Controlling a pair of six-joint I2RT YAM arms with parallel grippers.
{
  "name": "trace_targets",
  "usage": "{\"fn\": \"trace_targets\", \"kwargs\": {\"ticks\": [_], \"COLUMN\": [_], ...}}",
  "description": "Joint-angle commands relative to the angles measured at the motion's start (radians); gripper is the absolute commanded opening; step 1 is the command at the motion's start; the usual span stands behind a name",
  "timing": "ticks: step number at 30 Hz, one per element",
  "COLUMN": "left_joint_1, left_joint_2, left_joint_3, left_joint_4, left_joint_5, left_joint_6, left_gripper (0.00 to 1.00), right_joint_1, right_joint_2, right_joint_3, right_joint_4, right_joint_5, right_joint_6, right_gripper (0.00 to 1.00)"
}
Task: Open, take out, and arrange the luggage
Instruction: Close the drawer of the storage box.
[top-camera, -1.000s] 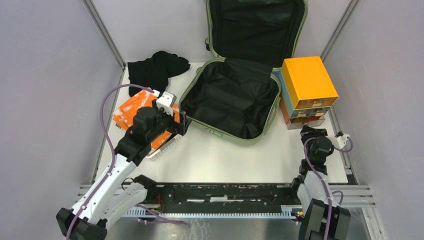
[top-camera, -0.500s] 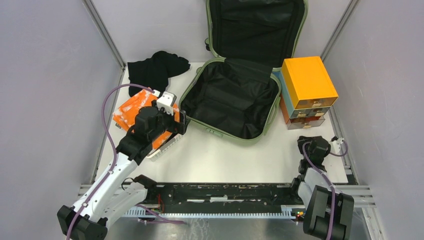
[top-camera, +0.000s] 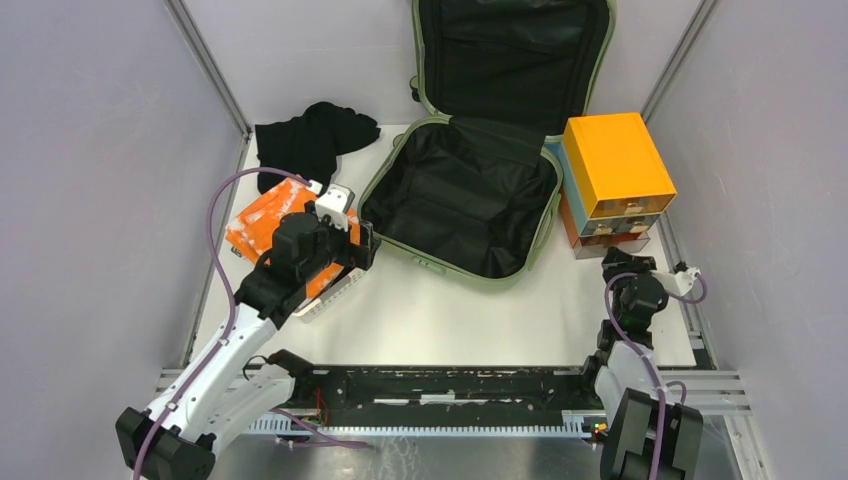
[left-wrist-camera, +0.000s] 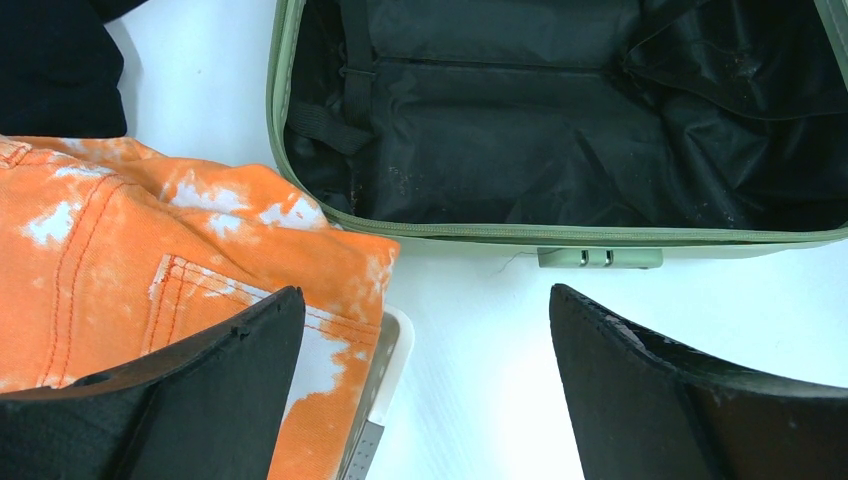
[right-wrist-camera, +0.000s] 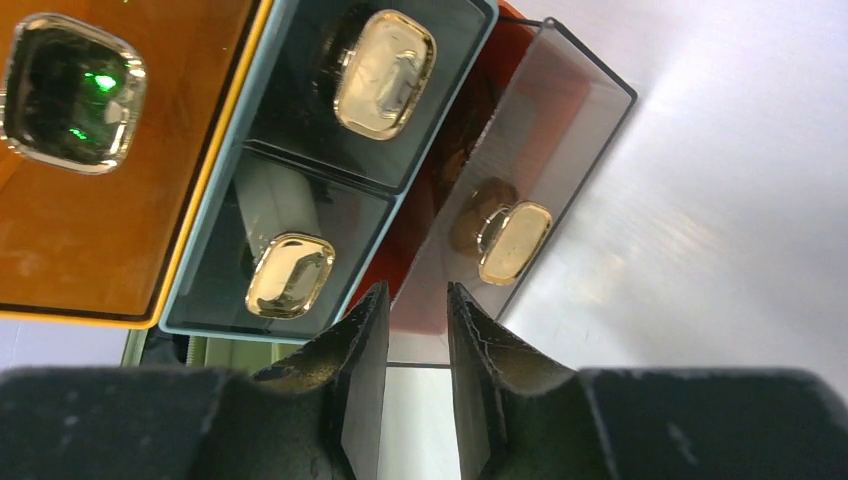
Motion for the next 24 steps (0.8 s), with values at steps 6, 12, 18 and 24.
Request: {"fn": "trace_targets", "kwargs": {"ticks": [6,12,18,24], "left_joint_1": [0.004,0.004,0.004,0.004], "left_joint_2": [-0.057,-0.099,-0.121,-0.114], "left_joint_3": [0.0,0.002,-0.002,0.0], "left_joint_4": [0.042,0.034,0.038,0.035], "left_joint_5": [-0.021,-0.021,-0.021,-0.021], "left_joint_6": [0.051,0.049,0.049,0.049], "left_gripper": [0.97,0.97,0.97,0.97], "right_joint_1": [-0.002,-0.002,-0.003,-0.003], "right_joint_2": [-0.152,-0.223,-0.221,-0.075], "right_joint_3": [-0.044,-0.063,-0.047,-0.023], "right_joint_4": [-0.132,-0.226,-0.293,-0.239], "right_joint_5": [-0.036,-0.056,-0.05,-0.035], "right_joint_6": [-0.096,-0.106,-0.131,-0.141], "right_gripper": [0.36,0.37,0.36,0.29]}}
